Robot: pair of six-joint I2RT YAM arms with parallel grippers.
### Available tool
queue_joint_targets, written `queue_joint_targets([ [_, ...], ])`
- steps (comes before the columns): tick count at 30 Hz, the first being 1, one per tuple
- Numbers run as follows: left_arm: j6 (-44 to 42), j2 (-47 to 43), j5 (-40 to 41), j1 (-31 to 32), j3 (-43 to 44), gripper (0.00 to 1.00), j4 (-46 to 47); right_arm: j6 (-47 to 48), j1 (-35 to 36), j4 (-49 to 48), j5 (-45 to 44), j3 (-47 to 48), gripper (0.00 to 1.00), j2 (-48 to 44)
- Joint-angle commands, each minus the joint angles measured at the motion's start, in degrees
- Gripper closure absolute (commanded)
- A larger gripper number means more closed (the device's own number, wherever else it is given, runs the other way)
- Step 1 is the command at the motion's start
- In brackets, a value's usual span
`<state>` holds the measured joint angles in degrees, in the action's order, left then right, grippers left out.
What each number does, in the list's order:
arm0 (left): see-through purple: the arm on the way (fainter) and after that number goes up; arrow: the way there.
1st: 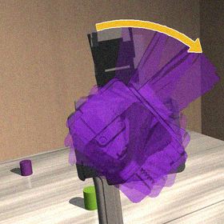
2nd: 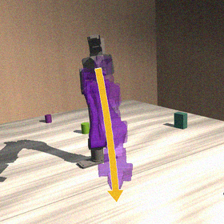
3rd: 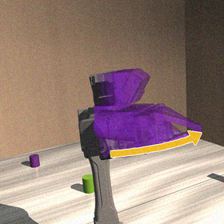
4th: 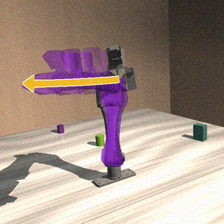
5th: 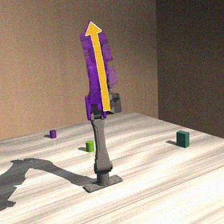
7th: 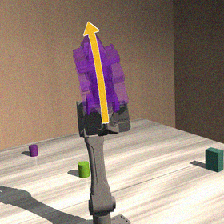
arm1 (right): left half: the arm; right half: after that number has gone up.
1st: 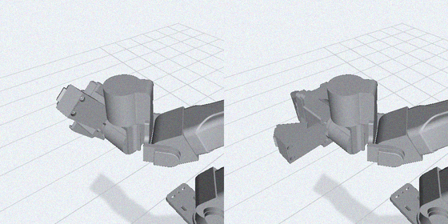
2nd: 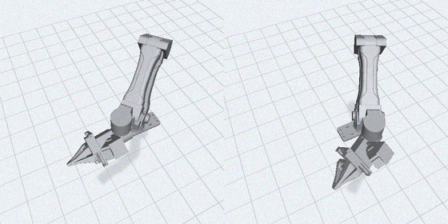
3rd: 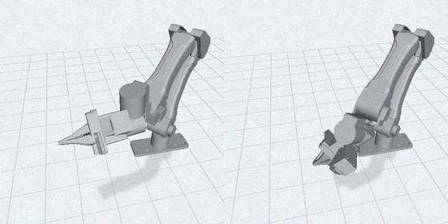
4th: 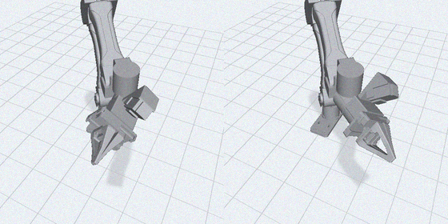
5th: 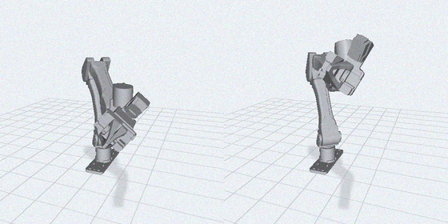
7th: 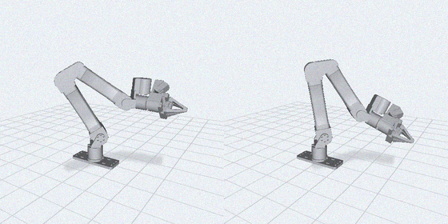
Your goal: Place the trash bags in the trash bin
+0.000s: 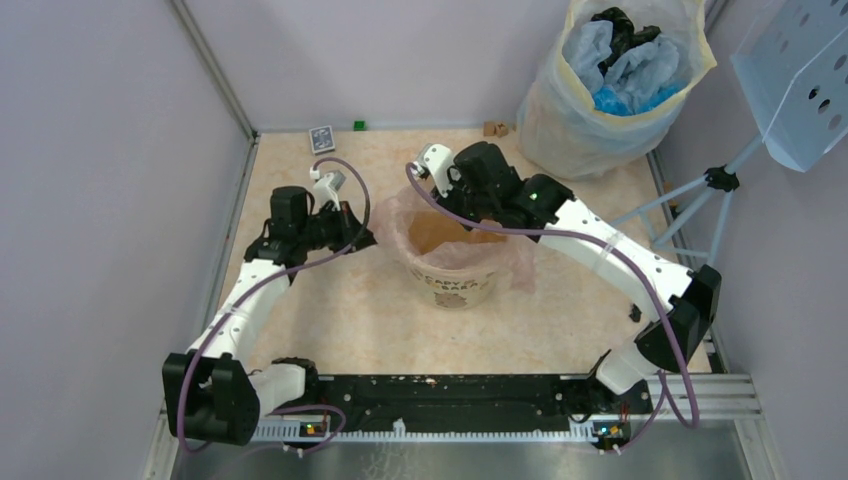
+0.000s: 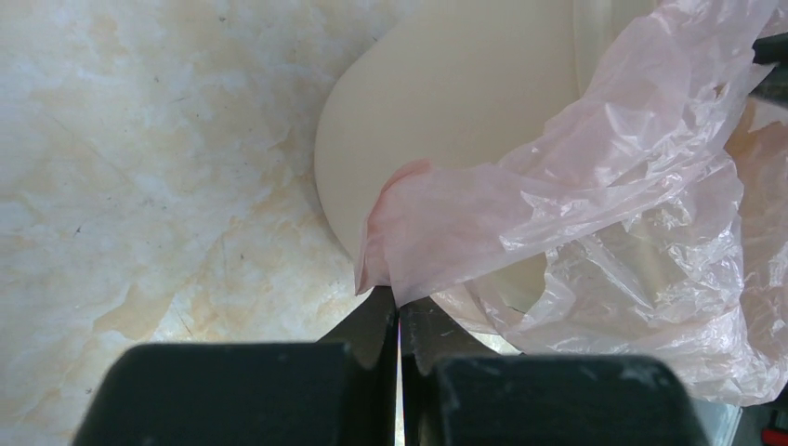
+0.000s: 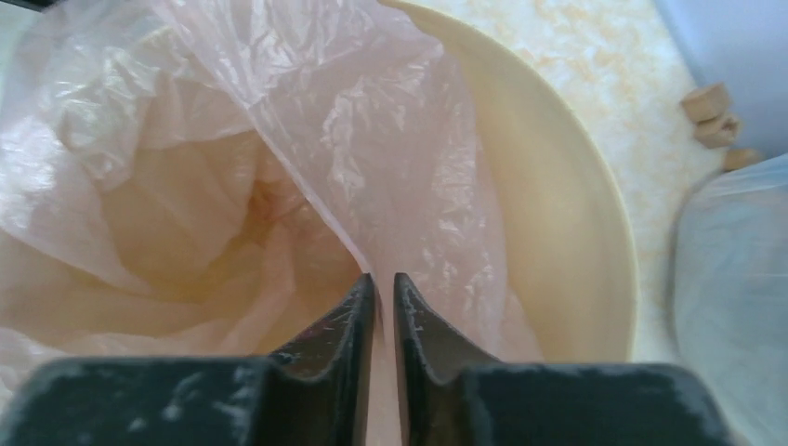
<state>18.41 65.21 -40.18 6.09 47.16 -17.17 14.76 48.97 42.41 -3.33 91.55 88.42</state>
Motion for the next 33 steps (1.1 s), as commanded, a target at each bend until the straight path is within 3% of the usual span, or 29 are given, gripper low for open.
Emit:
queue_joint_targets([
  [1,-0.8,0.4,1.8,0.0,2.3,1.0,1.0,0.0,0.2,-5.7,-7.0,-0.2,0.98,-3.0],
  [5,-0.6,1.3,2.6,0.0,3.0,1.0,1.5,-2.2,-2.4,-8.7,-4.1,1.6,1.0,-3.5],
  [19,-0.3,10.2,0.8,0.0,8.3,1.0,3.2,-8.8,-13.5,-4.0,6.4,19.3,1.0,10.2],
  [33,0.1,19.3,-2.7,0.1,10.7,1.0,3.7,-11.9,-20.8,6.3,15.4,33.8,1.0,25.8],
])
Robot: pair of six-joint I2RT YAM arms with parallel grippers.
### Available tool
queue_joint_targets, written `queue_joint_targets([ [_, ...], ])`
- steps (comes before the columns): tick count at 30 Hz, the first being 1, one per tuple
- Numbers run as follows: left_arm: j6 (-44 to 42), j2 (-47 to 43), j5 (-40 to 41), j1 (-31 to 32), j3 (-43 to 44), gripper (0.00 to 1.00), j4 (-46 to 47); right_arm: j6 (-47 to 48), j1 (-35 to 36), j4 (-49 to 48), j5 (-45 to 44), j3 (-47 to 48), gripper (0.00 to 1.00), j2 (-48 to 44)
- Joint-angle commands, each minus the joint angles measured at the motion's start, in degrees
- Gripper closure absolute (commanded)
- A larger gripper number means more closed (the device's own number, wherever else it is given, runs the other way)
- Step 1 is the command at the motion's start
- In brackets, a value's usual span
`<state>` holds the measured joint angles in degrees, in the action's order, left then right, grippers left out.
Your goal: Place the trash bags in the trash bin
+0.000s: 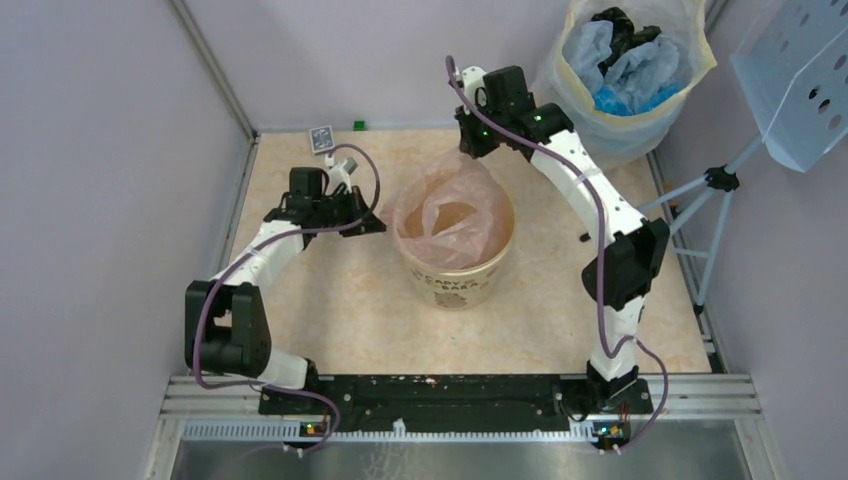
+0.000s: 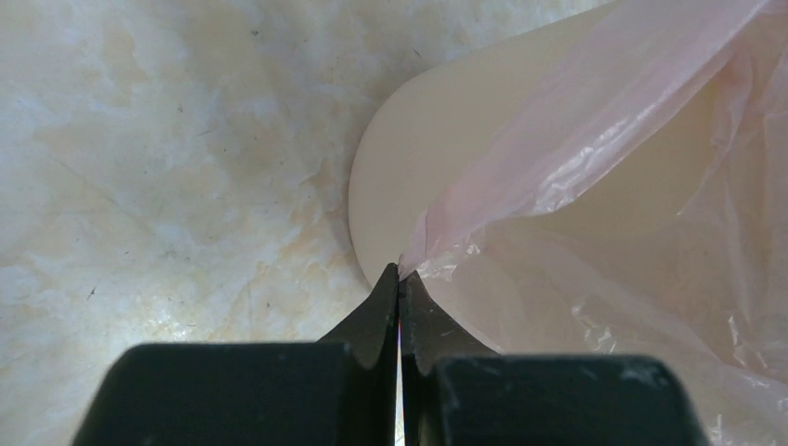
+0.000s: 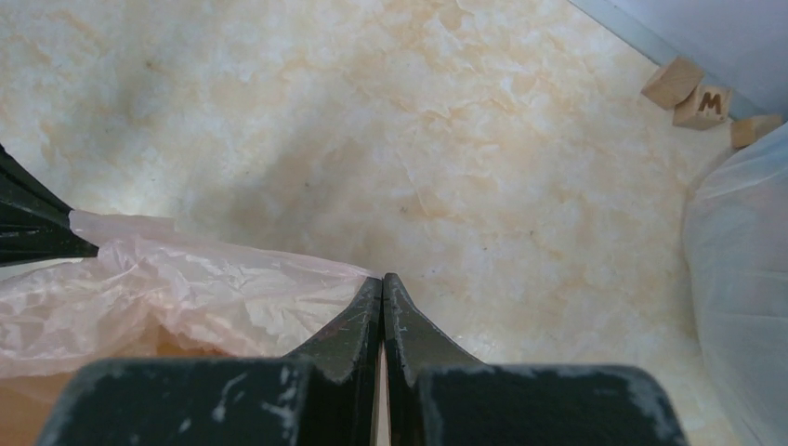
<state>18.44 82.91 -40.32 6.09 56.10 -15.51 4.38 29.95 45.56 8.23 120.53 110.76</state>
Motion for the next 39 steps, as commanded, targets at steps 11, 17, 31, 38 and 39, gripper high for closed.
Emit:
queue_joint_targets([
  [11,3.0,2.2,-6.2,3.1,-2.8,1.0,6.2,-2.0,-2.2,9.9,-0.8,13.5,0.99,5.8],
  [17,3.7,-0.5,-5.2,3.2,-4.1,1.0,7.7,-1.8,0.9,15.3,-6.8,19.6,0.45,2.4],
  [31,3.2,-0.8,-5.5,3.2,-3.9,1.0,7.5,4.7,24.2,18.6,-15.4,10.9,0.27,-9.0],
  [38,2.9,-1.0,-5.4,3.2,-3.6,1.0,7.1,8.3,30.7,22.6,-24.5,4.4,0.14,-9.0],
  [39,2.9,-1.0,-5.4,3.2,-3.6,1.0,7.0,7.9,30.8,22.8,-24.5,3.7,0.15,-9.3],
])
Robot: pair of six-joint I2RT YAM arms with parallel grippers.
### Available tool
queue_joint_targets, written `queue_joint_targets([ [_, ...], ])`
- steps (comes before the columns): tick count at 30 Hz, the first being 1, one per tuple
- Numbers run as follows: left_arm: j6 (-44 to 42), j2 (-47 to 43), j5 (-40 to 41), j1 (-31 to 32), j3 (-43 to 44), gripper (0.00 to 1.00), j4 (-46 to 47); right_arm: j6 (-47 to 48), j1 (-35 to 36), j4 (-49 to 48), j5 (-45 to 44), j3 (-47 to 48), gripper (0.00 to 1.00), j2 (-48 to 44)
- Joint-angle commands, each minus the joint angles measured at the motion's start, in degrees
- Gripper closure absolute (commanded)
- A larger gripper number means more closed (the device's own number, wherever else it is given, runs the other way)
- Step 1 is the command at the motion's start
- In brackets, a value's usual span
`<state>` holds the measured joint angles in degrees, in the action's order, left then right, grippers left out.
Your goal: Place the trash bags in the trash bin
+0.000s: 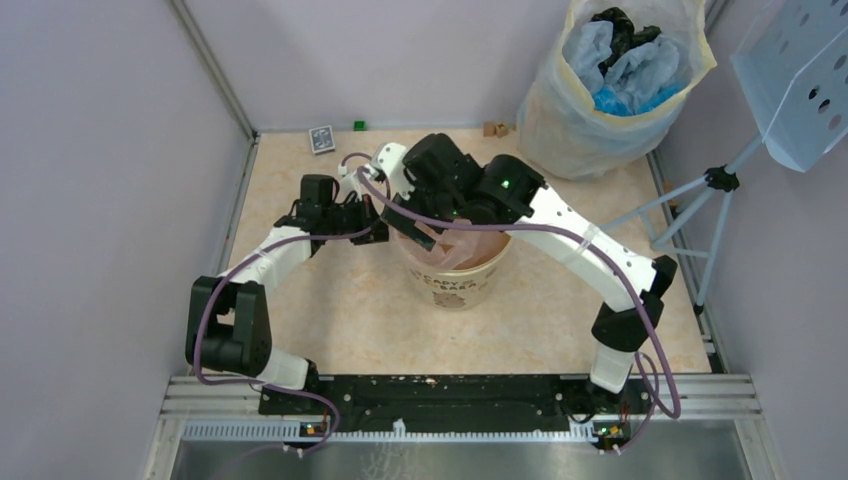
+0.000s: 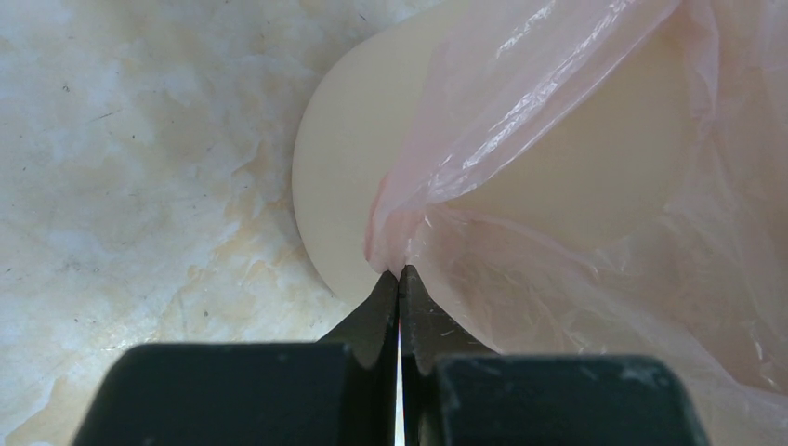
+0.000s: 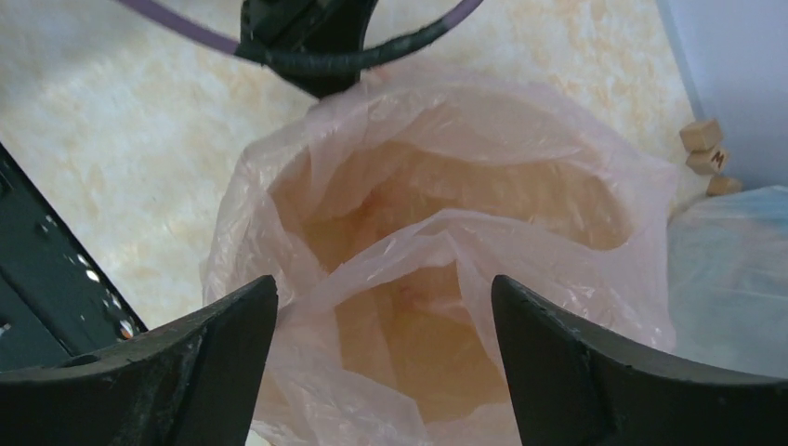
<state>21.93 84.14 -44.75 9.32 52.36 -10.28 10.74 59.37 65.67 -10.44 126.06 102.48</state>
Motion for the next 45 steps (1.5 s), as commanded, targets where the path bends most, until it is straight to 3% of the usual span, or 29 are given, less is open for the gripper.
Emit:
queue_joint_targets([
  [1,-0.7,-2.2,-1.0,0.0,0.2,1.0,1.7,1.1,1.4,2.7,-5.9,-2.6,0.18,-1.7],
  [3,-0.7,-2.1,-1.0,0.0,0.2,1.0,1.7,-0.4,1.4,2.1,-7.1,-4.4,0.28,-3.2],
  [10,-1.1,-1.7,-0.6,0.0,0.4,1.0,1.3,-7.8,0.9,-5.7,-15.6,-14.8,0.98,-14.3],
  [11,-1.1,-1.6,-0.7,0.0,0.4,1.0,1.3,-8.8,0.5,-7.0,-16.1,-16.7,1.0,-16.4],
  [22,-0.8,-1.5,-1.6,0.0,-0.1,1.0,1.5,-22.3,-16.0,-12.7,-12.8,-36.5,1.0,-35.9],
  [34,-1.0,-0.6,-2.4,0.0,0.0,1.0,1.3,-25.2,-25.2,-12.4,-7.3,-51.5,1.0,-36.6],
  [42,-0.8,-0.7,-3.5,0.1,-0.8,1.0,1.1,-27.8,-25.5,-16.4,-1.9,-60.2,1.0,-36.0],
  [45,-0.4,-1.2,-4.2,0.1,-1.1,1.0,1.1,-29.2,-25.6,-19.6,3.9,-63.8,1.0,-35.5],
])
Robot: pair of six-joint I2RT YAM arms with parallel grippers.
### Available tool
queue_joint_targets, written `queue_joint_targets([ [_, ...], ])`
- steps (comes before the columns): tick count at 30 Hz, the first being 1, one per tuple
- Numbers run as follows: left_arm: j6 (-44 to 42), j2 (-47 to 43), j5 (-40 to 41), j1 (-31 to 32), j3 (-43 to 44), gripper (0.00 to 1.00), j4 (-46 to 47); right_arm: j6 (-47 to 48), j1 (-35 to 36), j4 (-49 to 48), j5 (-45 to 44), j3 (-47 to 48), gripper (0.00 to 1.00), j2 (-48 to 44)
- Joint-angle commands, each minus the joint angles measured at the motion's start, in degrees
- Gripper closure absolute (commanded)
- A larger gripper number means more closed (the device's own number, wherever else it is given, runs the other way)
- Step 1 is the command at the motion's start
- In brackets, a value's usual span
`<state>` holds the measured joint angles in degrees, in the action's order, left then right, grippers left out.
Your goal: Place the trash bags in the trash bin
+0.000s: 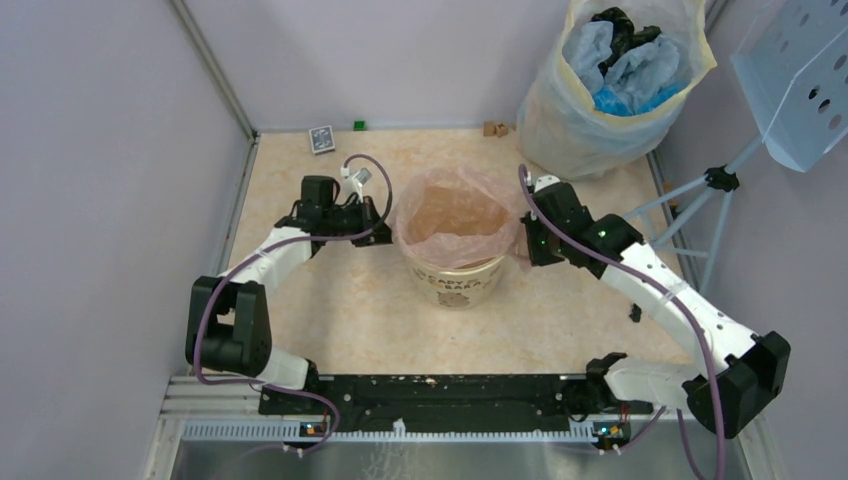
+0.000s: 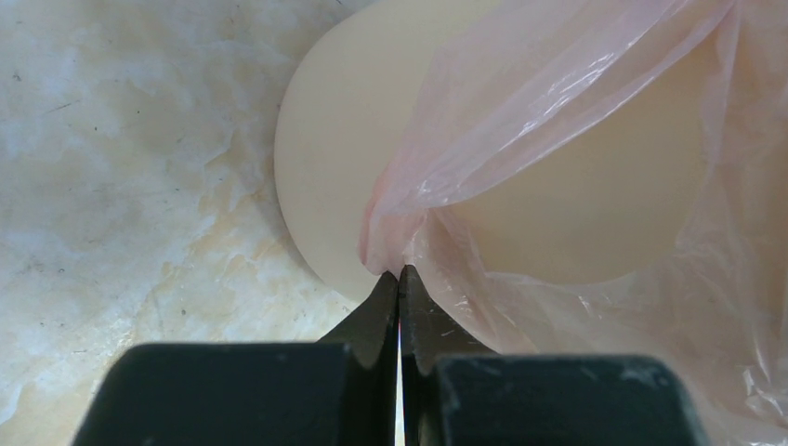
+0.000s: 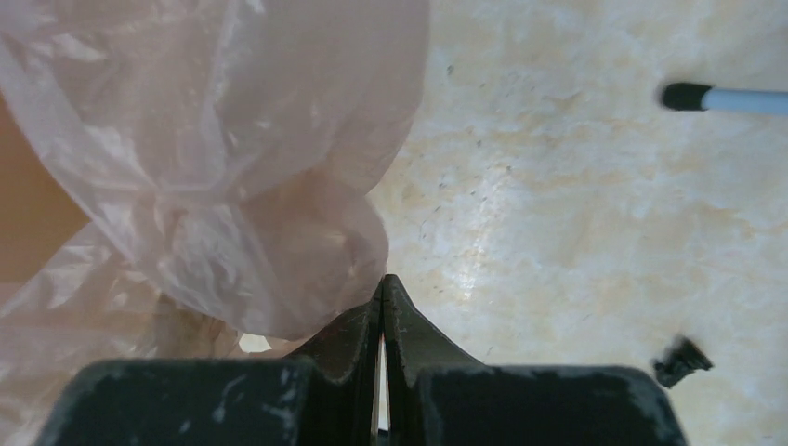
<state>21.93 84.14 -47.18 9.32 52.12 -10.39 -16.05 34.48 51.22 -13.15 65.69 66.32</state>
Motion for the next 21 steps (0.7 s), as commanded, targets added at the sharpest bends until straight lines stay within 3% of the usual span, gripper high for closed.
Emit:
queue_joint_targets([
  [1,-0.2,-1.5,-2.2,0.1,-1.0,1.0,1.3,-2.9,-0.6,-6.2,8.4,-4.5,1.0,0.6],
  [8,1.8,-4.0,-5.8,0.1,0.3,1.0,0.1,-3.3,-0.6,-5.4,1.8,-3.9,1.0,-2.9],
  [15,-0.6,-8.8,-4.9,0.1,0.3,1.0,-5.2,-2.6,-0.7,-5.0,2.0,-6.5,1.0,-1.8],
  [21,-4.2,-8.7,-3.1,0.1,-0.6,1.0,-9.3,-4.7,-0.7,-13.4,1.8,-11.8,1.0,2.6],
])
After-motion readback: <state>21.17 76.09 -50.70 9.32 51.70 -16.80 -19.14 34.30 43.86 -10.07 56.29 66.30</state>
